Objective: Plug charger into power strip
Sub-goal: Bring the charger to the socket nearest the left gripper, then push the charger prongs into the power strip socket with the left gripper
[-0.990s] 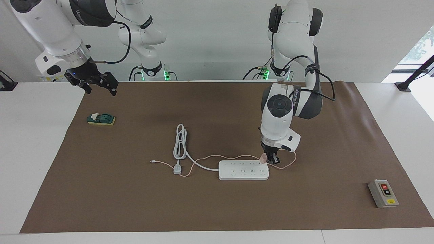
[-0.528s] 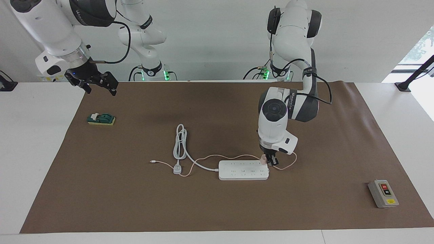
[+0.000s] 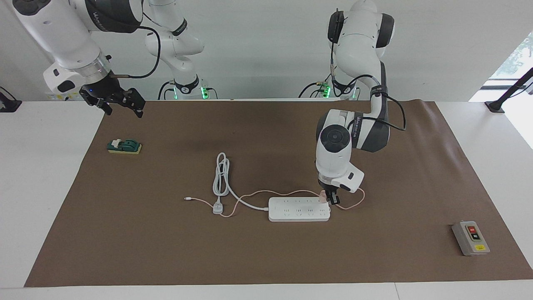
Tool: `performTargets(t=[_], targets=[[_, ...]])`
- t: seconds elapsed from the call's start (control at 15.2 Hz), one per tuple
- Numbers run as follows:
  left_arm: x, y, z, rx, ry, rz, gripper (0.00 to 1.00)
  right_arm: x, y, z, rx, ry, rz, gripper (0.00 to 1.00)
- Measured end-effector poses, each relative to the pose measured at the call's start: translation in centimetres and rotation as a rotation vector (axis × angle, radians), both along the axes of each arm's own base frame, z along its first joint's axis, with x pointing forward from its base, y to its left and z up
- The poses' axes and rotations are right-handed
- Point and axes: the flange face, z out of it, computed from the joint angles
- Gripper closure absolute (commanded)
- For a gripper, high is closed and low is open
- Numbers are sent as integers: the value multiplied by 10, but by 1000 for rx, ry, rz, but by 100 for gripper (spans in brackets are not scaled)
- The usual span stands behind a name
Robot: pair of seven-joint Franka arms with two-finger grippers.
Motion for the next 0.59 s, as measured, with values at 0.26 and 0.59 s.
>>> performTargets(t=[0.26,0.59], targets=[[-1,-2,0,7,-1,-15,100,0,0,0,0,0,0,0],[-2,-4,0,14,-1,-23,100,0,0,0,0,0,0,0]])
